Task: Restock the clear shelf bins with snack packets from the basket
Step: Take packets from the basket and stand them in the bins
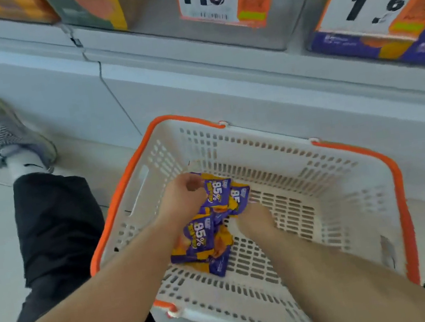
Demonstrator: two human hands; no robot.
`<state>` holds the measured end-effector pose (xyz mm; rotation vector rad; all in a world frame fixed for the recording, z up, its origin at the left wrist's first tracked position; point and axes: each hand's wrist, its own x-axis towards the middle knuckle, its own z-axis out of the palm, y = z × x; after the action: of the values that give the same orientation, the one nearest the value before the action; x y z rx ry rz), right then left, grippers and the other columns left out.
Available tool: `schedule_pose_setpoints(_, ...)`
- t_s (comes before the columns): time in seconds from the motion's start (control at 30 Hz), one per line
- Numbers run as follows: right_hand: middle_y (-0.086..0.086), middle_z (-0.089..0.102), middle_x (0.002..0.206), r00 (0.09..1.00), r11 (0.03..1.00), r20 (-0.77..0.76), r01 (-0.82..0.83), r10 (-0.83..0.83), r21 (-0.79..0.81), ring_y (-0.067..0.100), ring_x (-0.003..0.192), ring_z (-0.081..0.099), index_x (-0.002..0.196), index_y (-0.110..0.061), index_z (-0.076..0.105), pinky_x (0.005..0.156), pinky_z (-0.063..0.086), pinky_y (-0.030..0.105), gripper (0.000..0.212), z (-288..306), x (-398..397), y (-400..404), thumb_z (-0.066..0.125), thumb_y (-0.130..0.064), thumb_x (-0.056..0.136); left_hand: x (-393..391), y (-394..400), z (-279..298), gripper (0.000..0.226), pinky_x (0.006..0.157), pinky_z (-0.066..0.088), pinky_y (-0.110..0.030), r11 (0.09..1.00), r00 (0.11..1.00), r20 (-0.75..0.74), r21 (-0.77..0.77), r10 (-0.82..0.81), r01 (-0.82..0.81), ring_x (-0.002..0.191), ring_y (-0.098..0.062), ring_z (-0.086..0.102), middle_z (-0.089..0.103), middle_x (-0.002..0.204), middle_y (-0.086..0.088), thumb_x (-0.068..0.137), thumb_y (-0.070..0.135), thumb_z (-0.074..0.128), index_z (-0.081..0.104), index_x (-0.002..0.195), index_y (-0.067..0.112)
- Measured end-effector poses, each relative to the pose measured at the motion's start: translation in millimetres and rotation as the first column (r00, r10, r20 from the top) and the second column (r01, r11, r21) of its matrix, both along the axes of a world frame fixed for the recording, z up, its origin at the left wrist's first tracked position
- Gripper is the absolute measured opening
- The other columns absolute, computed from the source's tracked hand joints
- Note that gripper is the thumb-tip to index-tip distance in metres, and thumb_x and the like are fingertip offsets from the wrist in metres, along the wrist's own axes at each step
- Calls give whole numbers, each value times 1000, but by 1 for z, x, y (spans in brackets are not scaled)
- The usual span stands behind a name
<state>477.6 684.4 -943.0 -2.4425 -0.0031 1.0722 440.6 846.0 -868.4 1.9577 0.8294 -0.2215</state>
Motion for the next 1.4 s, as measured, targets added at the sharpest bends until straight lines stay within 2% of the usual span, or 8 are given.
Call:
schedule_pose_setpoints(0.2,8,67,89,900,964,-344,253,-267,-86,25,79,65,92,-9,62,61,45,30,31,-60,-53,17,59,-39,86,2,10,-18,12,77,43,-23,998,999,-20,-37,41,-41,92,-2,59,62,95,19,91,24,66,62,100,30)
schedule_pose_setpoints(0.43,6,68,85,958,970,-172,240,-231,31,31,83,67,81,-21,61,64,52,34,15,-35,-26,-2,51,-15,91,-4,7,-23,17,83,45,-26,998,997,-75,-66,11,-16,101,-8,60,64,103,14,92,19,62,60,104,30)
schedule_pose_setpoints(0.73,2,65,84,887,829,-78,453,-454,328,12,51,62,93,-20,56,50,48,27,14,84,33,-86,46,-15,102,13,-68,12,97,103,38,-46,936,951,-308,-333,12,-119,137,-33,36,23,158,-9,85,44,73,14,155,12)
schedule_pose_setpoints(0.87,5,64,72,780,661,-192,611,-595,436,18,55,61,93,-16,54,51,45,30,8,131,33,-110,52,-17,101,22,-108,44,26,88,54,-45,801,995,-94,-594,28,-79,97,-23,63,64,116,-12,91,25,69,59,113,15)
schedule_pose_setpoints(0.97,12,66,111,801,893,394,408,-451,192,29,95,67,113,-12,61,84,53,39,28,173,39,-126,62,-17,86,37,-130,73,6,74,54,-41,949,965,185,-219,-187,226,80,-29,62,66,85,-10,87,22,65,61,88,16)
schedule_pose_setpoints(1.07,0,38,148,671,997,739,-4,58,-75,28,122,51,143,-20,41,95,45,36,68,228,42,-131,62,-12,79,52,-148,113,9,65,40,-35,855,812,280,253,-512,452,84,-32,62,67,85,-10,87,16,61,66,94,15)
schedule_pose_setpoints(1.17,3,58,126,458,903,778,-216,430,-372,32,105,56,122,-19,61,85,46,37,49,268,43,-132,69,-18,74,64,-169,156,10,61,31,-31,815,701,423,370,-575,446,88,-35,62,70,91,-16,83,8,63,66,90,14)
schedule_pose_setpoints(1.4,16,60,84,-184,986,971,104,151,-134,37,71,58,84,-8,65,57,40,39,16,320,55,-177,53,-11,74,94,-202,223,24,76,51,-26,924,544,756,221,-365,313,85,-14,65,70,96,3,83,16,72,70,107,19)
